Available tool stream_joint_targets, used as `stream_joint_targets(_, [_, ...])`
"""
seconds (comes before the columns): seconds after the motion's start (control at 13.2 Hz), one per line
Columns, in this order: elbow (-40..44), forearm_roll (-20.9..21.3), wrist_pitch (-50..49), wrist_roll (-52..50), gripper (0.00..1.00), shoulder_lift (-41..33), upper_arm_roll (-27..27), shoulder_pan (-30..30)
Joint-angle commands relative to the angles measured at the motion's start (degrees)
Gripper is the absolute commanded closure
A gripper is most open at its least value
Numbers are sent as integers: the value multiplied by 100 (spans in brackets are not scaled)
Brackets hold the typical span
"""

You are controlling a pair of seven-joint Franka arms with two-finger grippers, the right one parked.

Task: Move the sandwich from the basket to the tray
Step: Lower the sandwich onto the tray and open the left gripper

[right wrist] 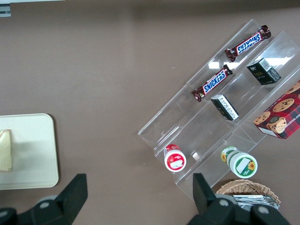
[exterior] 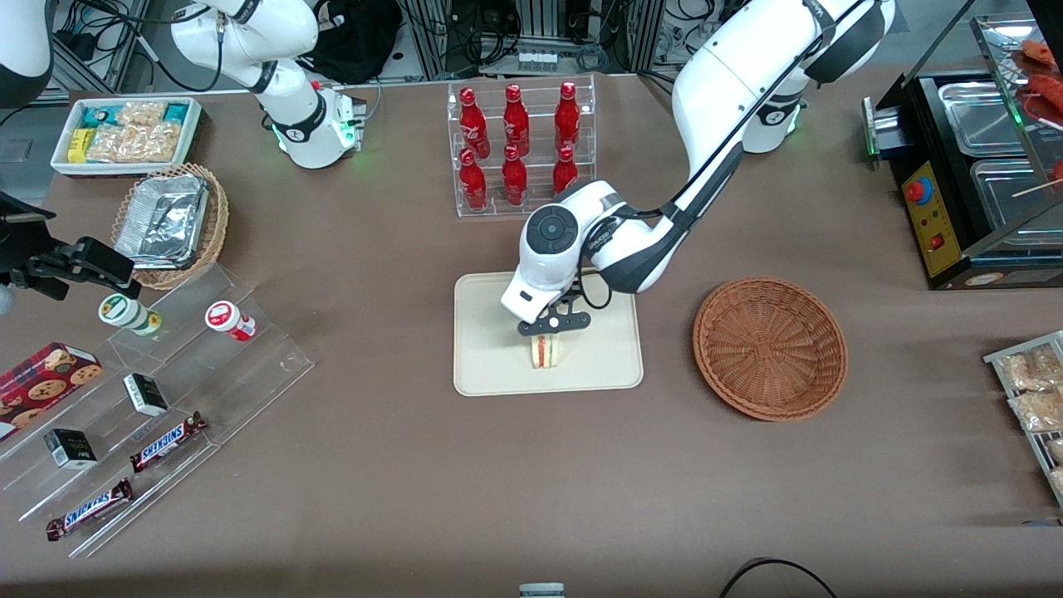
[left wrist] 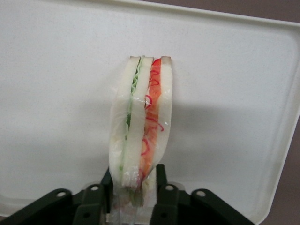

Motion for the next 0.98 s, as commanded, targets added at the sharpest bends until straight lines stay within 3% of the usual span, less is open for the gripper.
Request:
stream_joint_targets(0.0, [161,147,-60,-306,0,-201,64,-106])
stream_joint_targets(0.3, [100,24,-920,-376,0,-1167,81,-18])
stream_joint_targets(0.76, [-655,-108,-1686,-570,0,-2863,117,938])
stream_joint_targets(0.91, [-806,-125,-2264,-134,0,-3330,117,1395])
